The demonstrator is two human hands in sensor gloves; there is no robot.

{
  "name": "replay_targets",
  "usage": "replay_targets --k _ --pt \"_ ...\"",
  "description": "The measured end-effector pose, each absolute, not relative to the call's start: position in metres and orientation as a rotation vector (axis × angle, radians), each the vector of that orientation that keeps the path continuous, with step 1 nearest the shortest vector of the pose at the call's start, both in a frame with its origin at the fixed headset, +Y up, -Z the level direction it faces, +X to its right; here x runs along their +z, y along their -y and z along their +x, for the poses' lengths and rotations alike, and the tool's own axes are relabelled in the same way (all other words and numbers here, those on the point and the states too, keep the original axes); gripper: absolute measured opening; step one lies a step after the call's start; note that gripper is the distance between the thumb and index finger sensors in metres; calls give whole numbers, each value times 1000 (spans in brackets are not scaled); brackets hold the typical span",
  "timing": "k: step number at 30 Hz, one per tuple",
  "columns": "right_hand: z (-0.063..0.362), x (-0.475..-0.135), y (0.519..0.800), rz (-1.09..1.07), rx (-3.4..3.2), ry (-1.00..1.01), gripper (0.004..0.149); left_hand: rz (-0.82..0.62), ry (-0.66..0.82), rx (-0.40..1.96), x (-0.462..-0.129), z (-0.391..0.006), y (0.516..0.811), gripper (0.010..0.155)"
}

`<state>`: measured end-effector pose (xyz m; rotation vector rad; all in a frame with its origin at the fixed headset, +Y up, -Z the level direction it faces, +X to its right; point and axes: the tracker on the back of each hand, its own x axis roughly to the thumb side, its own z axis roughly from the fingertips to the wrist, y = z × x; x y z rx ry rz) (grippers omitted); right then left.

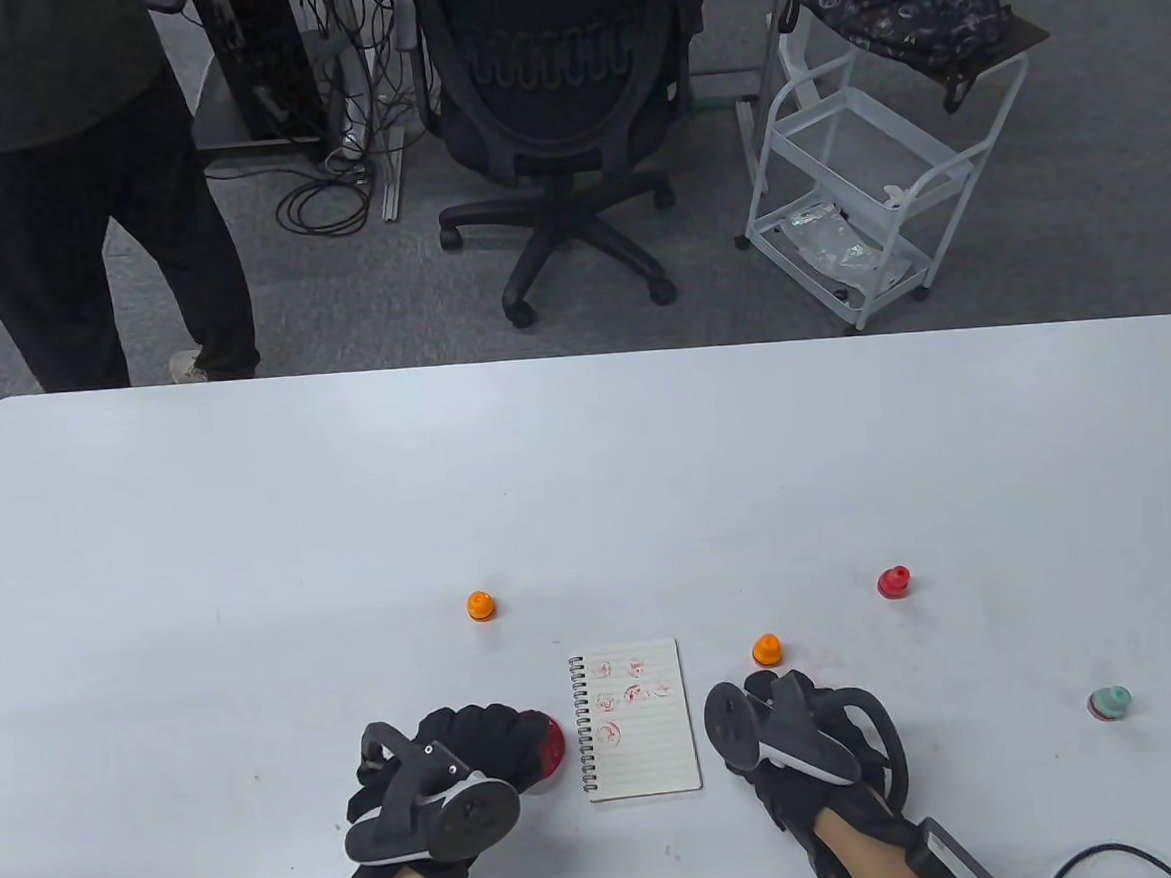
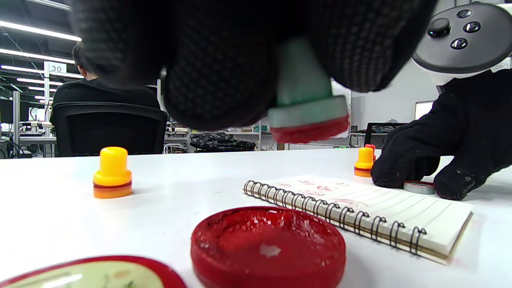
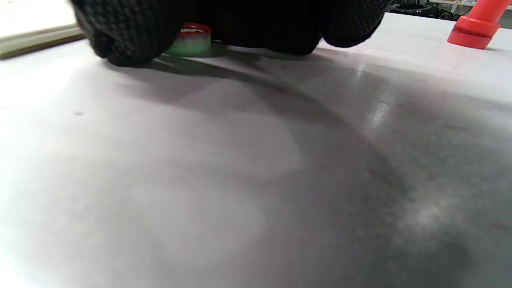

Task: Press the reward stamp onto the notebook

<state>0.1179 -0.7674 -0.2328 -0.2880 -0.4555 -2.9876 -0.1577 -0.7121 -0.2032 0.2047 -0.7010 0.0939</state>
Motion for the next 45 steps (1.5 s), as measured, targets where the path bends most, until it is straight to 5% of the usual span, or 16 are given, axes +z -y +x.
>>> replay_targets --k 19,45 --pt "121 -226 752 -332 -3090 356 60 240 707 280 -203 -158 712 45" --pt "97 -194 717 -842 -3711 249 65 217 663 969 -190 -138 711 45"
